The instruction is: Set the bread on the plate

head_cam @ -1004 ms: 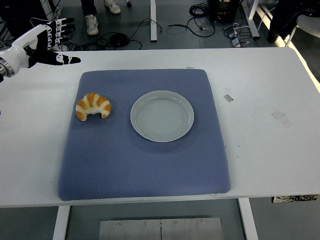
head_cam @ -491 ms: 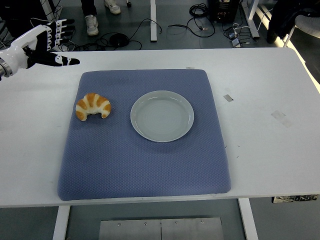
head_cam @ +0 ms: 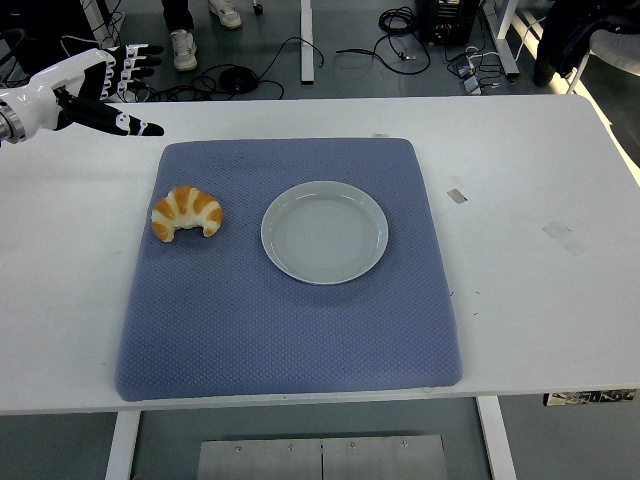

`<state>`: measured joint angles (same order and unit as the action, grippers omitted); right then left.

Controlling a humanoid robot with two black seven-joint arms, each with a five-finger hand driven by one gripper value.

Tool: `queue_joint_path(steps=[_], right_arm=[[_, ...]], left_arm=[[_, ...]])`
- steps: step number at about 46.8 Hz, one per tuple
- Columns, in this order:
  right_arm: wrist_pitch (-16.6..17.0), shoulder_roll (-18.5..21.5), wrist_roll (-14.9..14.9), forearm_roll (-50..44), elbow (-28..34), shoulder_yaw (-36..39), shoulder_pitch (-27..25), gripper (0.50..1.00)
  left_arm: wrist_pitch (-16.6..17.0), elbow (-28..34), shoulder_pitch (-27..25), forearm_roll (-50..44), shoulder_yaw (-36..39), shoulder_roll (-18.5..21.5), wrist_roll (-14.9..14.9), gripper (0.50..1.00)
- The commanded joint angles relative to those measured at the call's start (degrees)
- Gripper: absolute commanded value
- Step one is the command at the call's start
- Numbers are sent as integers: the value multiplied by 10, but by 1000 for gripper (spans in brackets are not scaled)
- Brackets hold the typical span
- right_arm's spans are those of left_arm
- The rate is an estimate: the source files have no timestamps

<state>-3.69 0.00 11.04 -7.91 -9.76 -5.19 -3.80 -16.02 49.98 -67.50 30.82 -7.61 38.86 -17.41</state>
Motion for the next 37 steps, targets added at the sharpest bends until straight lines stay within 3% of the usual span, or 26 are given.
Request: queue_joint_path(steps=[1,11,17,26,31,37], right_arm=[[0,0,-1,0,0,0,0,1000],[0,0,-1,0,0,0,0,1000],[0,0,0,0,0,0,0,1000],[0,0,-1,0,0,0,0,1000],[0,0,-1,0,0,0,0,1000],[0,0,0,0,0,0,0,1000]], left_arm=[[-3,8,-8,3,15,2,15,989],[5,45,-35,7,56,13,24,984],[20,46,-39,-1,56,11,62,986],[8,46,-50,-1,63,7,114,989],[-10,49,-54,10,81,-8,118,987],[-9,53,-57,79,80,-19,119,966]])
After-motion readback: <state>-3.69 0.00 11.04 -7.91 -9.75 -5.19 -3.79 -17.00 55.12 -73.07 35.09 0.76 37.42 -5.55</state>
